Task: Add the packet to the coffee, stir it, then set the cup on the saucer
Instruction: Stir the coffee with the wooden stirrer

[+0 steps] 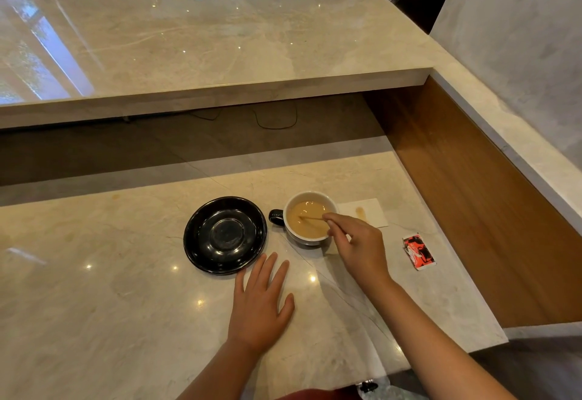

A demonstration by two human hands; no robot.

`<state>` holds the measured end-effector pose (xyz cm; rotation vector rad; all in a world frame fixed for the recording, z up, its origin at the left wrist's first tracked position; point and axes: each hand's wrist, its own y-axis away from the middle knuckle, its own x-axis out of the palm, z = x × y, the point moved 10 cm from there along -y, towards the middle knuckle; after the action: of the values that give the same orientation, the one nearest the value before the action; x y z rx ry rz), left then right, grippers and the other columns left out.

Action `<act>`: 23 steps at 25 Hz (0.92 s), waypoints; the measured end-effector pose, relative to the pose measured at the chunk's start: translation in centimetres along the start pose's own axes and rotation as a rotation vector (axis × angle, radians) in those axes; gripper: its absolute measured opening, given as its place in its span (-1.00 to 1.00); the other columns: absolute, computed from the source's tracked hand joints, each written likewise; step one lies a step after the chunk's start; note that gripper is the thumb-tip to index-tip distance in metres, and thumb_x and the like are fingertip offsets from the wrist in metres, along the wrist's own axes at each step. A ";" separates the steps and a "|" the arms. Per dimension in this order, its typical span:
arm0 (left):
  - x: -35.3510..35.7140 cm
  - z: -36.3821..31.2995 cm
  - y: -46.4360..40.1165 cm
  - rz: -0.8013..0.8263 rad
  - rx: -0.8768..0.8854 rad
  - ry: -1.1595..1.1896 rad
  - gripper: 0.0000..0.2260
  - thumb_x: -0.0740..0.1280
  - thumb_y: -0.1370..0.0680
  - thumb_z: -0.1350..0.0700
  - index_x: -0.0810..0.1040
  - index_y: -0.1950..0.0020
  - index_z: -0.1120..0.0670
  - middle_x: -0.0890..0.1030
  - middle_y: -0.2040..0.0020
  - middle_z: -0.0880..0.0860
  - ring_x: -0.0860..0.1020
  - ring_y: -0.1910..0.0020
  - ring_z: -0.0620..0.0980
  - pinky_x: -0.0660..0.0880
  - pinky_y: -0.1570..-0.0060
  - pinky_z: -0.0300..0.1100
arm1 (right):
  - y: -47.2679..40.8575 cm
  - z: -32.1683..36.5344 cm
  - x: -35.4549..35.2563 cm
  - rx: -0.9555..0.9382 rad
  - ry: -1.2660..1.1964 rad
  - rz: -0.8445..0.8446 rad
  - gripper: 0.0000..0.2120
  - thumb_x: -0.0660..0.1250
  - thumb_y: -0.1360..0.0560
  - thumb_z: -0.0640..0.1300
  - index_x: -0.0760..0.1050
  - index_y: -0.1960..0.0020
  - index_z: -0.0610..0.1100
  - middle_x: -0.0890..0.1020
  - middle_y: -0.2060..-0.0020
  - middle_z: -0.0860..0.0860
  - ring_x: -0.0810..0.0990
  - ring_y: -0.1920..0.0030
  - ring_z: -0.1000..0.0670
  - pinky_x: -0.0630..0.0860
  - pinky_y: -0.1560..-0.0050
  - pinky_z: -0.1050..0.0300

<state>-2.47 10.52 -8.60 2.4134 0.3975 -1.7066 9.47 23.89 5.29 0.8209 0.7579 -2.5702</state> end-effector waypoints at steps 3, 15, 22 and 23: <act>0.1 0.1 0.1 0.003 -0.003 0.004 -0.49 0.04 -0.54 -0.17 0.10 -0.48 -0.12 0.17 -0.51 0.01 -0.10 -0.47 -0.08 -0.08 -0.40 0.11 | -1.0 -0.2 -0.9 -0.046 0.088 -0.055 -0.86 0.32 -0.46 -0.32 0.61 0.01 -0.25 0.72 0.18 -0.15 0.67 0.23 -0.10 0.54 0.16 0.14; 0.0 0.1 0.0 0.006 -0.010 -0.009 -0.49 0.04 -0.53 -0.19 0.11 -0.47 -0.12 0.16 -0.51 0.00 -0.09 -0.46 -0.09 -0.09 -0.39 0.11 | -0.1 -0.1 -2.3 -0.089 0.221 0.094 -0.89 0.36 -0.44 -0.32 0.61 0.07 -0.20 0.71 0.29 -0.09 0.64 0.32 -0.10 0.44 0.24 0.23; 0.0 0.1 0.0 0.014 -0.012 -0.010 -0.49 0.05 -0.53 -0.19 0.11 -0.48 -0.13 0.14 -0.52 0.00 -0.11 -0.46 -0.10 -0.14 -0.40 0.09 | 0.8 -2.3 -1.6 0.275 -0.128 0.050 -0.84 0.31 -0.48 -0.30 0.64 0.08 -0.12 0.67 0.31 0.05 0.59 0.32 0.26 0.40 0.24 0.55; -0.1 0.0 0.0 0.010 -0.009 -0.006 -0.49 0.05 -0.53 -0.18 0.12 -0.47 -0.12 0.15 -0.52 0.01 -0.09 -0.46 -0.09 -0.14 -0.40 0.10 | 0.9 -3.0 -1.9 0.335 -0.170 0.026 -0.82 0.30 -0.48 -0.29 0.64 0.12 -0.08 0.65 0.35 0.08 0.59 0.34 0.26 0.41 0.26 0.55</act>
<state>-2.50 10.49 -8.51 2.3995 0.3905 -1.7045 12.60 25.18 4.02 0.6856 0.2687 -2.7397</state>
